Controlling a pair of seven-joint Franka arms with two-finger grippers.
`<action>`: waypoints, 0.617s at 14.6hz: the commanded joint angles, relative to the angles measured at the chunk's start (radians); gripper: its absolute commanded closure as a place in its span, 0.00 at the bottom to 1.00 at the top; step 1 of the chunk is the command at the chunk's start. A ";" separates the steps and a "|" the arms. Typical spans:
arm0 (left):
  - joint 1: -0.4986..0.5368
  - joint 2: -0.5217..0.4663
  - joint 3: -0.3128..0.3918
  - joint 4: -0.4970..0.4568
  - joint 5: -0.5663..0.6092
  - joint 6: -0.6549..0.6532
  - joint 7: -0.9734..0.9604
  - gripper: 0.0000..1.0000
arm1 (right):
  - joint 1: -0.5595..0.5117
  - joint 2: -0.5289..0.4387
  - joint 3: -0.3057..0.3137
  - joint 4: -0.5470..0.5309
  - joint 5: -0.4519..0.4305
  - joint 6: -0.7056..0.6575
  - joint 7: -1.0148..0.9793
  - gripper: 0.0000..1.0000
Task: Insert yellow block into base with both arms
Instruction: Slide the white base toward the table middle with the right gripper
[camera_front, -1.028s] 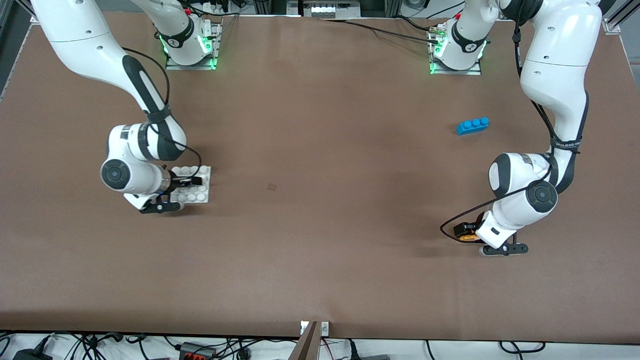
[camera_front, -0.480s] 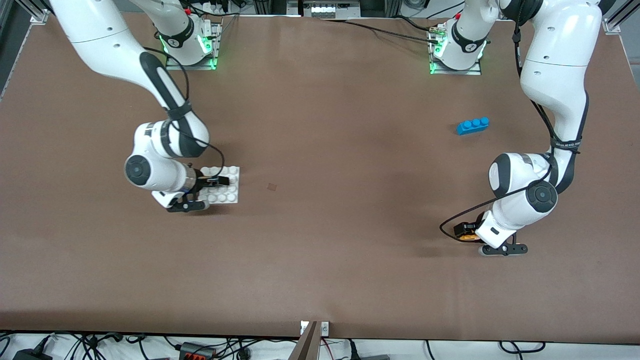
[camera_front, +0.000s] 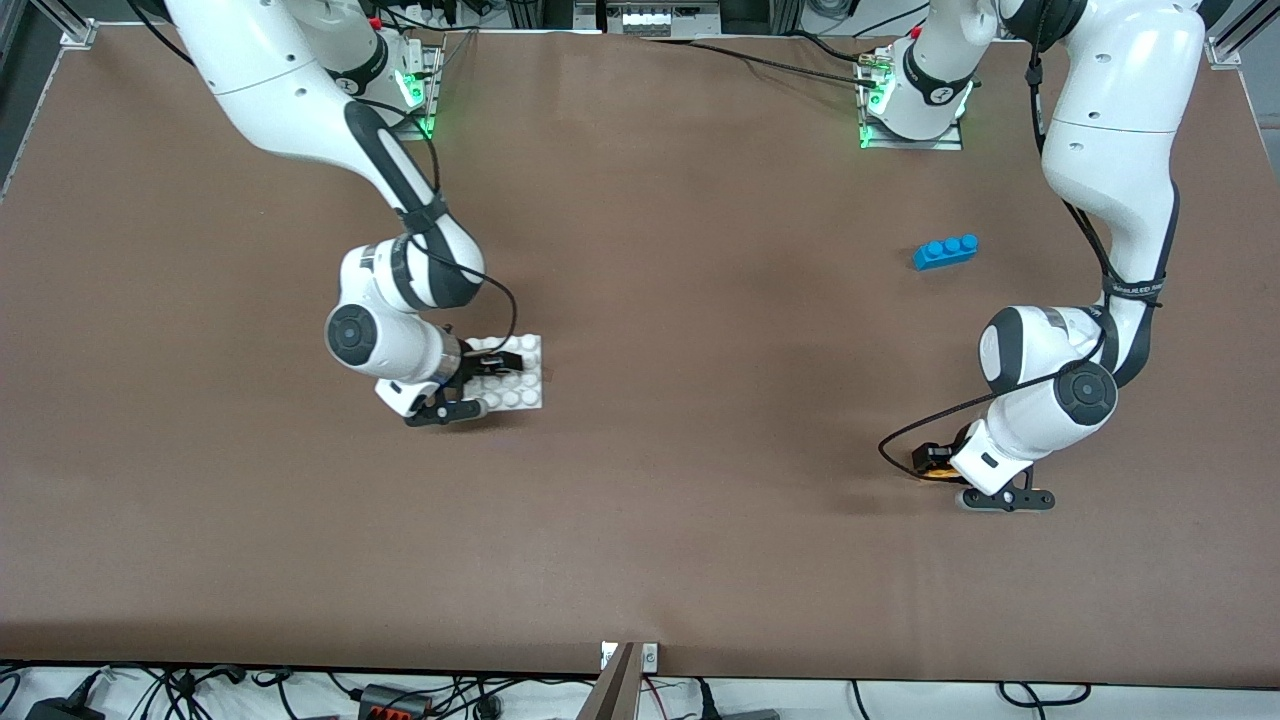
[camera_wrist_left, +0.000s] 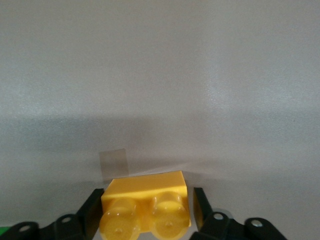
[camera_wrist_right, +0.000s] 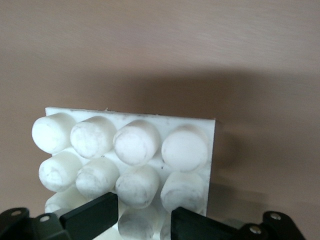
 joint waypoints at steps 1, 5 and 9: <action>0.002 0.012 0.002 0.019 -0.018 0.008 0.035 0.27 | 0.087 0.106 0.001 0.086 0.029 0.071 0.088 0.42; 0.002 0.010 0.002 0.019 -0.016 0.007 0.037 0.32 | 0.144 0.157 0.001 0.164 0.031 0.076 0.133 0.42; 0.002 0.003 0.001 0.019 -0.016 0.000 0.032 0.33 | 0.207 0.207 0.001 0.250 0.031 0.080 0.174 0.39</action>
